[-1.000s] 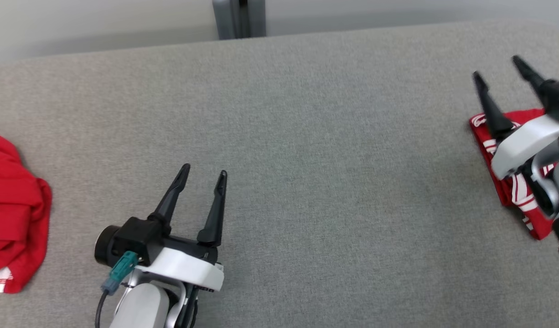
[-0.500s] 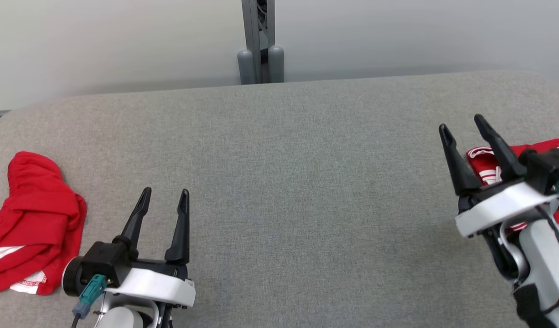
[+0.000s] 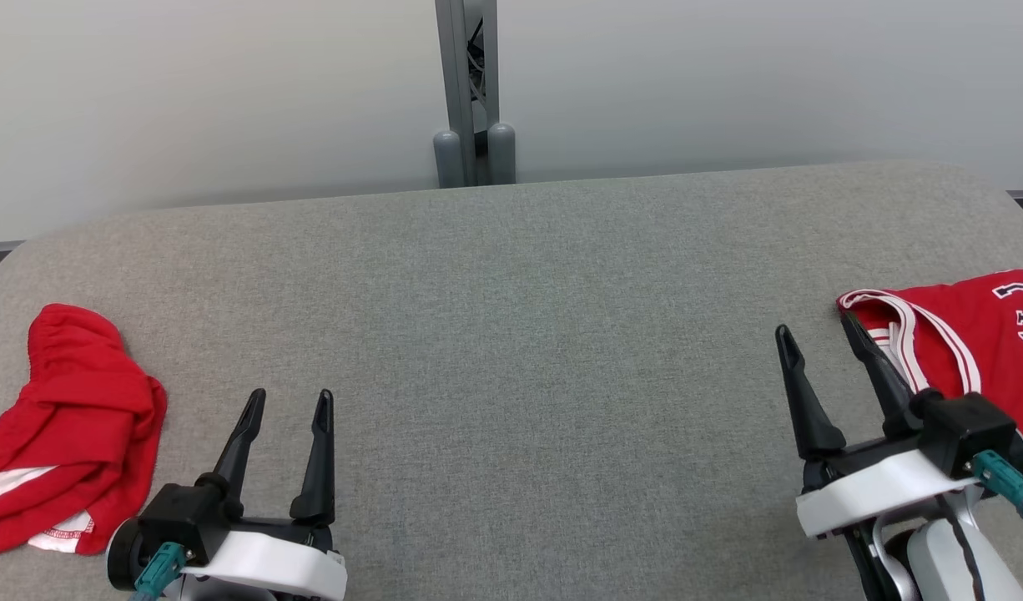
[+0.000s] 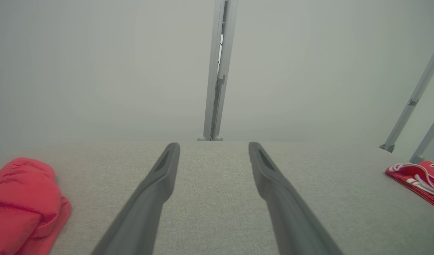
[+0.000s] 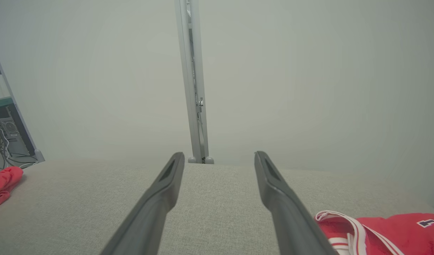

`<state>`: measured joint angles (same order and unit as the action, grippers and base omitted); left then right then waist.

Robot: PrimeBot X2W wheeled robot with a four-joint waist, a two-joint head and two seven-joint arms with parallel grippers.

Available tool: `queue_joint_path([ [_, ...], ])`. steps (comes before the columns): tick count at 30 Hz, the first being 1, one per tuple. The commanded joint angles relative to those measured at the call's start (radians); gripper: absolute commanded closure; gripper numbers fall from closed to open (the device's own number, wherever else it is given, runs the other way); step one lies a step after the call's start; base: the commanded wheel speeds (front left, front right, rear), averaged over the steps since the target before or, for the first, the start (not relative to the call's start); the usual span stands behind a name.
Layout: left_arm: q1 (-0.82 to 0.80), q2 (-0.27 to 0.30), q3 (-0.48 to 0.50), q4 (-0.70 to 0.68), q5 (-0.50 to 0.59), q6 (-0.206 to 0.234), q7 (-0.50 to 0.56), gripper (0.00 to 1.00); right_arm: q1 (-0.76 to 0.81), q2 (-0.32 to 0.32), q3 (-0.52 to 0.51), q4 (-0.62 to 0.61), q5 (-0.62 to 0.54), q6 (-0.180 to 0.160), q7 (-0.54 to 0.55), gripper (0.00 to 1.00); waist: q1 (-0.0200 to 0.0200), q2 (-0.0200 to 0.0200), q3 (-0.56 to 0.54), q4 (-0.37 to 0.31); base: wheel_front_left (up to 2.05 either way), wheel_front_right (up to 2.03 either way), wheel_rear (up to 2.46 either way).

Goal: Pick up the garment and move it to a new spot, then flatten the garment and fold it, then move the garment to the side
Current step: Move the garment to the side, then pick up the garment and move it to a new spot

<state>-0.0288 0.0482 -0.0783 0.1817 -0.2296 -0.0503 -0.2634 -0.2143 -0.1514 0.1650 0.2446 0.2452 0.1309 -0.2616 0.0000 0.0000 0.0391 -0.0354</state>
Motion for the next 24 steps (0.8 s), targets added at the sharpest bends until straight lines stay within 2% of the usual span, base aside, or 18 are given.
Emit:
queue_joint_path([
  [1, 0.007, 0.005, 0.002, -0.004, -0.003, 0.005, -0.001, 0.00, 0.030, 0.015, -0.017, -0.004, -0.010, 0.000, -0.004, 0.00, 0.0000, 0.0000, -0.003, 0.003, 0.00, 0.00, 0.00],
  [11, 0.026, 0.005, 0.007, -0.001, -0.003, 0.003, -0.001, 0.00, 0.077, 0.064, -0.049, 0.007, -0.035, 0.000, -0.004, 0.00, 0.0000, 0.0000, -0.009, 0.004, 0.00, 0.00, 0.00],
  [24, 0.018, 0.005, 0.007, -0.008, -0.004, 0.002, -0.001, 0.00, 0.070, 0.065, -0.059, 0.017, -0.045, 0.000, -0.004, 0.00, 0.0000, 0.0000, -0.013, 0.013, 0.00, 0.00, 0.00],
])
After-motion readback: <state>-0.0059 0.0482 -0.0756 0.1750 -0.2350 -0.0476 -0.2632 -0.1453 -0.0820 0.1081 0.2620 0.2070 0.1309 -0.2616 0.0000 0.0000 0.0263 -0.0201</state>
